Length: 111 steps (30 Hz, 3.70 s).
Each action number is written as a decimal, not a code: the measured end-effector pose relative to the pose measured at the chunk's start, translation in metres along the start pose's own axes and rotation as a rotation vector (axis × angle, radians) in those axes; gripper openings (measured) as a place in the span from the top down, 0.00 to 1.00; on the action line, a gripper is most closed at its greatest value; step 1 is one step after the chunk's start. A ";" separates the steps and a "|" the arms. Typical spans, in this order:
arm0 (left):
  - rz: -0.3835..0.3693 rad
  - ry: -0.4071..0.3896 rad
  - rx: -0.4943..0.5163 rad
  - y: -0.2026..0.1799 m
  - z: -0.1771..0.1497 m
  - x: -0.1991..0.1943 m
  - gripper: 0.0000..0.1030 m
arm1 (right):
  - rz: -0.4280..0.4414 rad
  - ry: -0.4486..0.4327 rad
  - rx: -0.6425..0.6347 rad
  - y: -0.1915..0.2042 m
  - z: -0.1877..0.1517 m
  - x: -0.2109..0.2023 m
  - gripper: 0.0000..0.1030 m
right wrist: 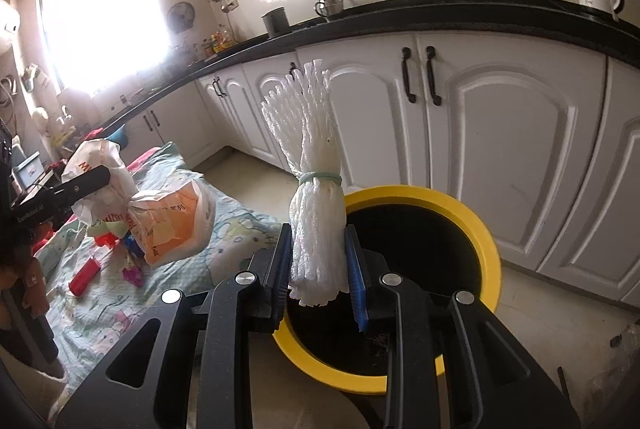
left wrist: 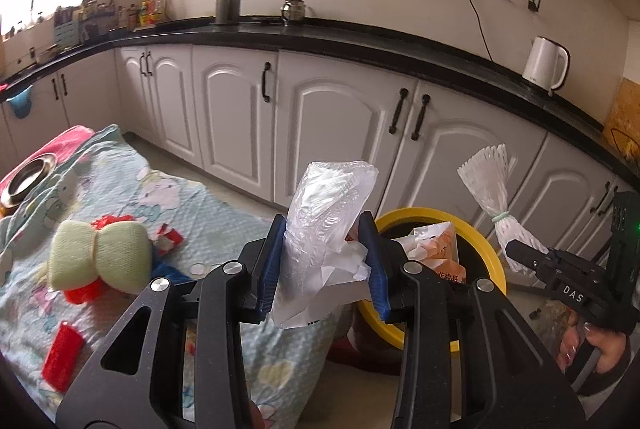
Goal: Collect trash
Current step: 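Carry the clear bag and white mesh bundle over the yellow bin with both grippers, then open both grippers to drop the bag and mesh bundle into the bin, then move both open grippers back toward the trash on the blanket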
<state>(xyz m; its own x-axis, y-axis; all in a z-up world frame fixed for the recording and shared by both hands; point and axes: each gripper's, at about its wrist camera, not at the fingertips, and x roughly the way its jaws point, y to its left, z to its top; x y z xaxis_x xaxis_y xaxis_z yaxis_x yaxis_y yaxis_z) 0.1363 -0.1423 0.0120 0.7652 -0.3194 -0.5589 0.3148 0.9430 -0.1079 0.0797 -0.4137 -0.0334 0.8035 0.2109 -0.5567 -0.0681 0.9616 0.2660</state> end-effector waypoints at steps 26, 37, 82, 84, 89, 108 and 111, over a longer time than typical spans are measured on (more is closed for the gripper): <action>-0.042 0.107 0.158 -0.072 -0.027 0.074 0.70 | -0.080 0.043 0.094 -0.047 -0.019 0.012 0.76; -0.038 0.169 0.183 -0.079 -0.043 0.103 0.70 | -0.088 0.101 0.113 -0.056 -0.028 0.030 0.76; -0.027 0.119 0.016 -0.041 -0.031 0.077 0.11 | -0.118 0.019 0.113 -0.048 -0.016 0.011 0.47; -0.018 0.098 0.009 -0.036 -0.027 0.070 0.11 | -0.111 0.014 0.104 -0.044 -0.015 0.009 0.47; 0.008 0.052 -0.017 -0.021 -0.021 0.050 0.11 | -0.090 -0.005 0.071 -0.025 -0.010 0.007 0.43; 0.092 -0.083 -0.117 0.037 -0.013 -0.005 0.11 | 0.006 -0.026 -0.063 0.049 0.000 0.008 0.37; 0.116 -0.100 -0.131 0.047 -0.013 -0.011 0.11 | 0.029 -0.022 -0.086 0.063 0.002 0.012 0.37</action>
<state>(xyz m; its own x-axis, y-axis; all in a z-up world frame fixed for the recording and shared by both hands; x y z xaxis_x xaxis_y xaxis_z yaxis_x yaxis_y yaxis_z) 0.1360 -0.0931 0.0025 0.8460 -0.2091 -0.4905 0.1502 0.9761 -0.1572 0.0861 -0.3511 -0.0217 0.8134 0.2356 -0.5319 -0.1408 0.9669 0.2129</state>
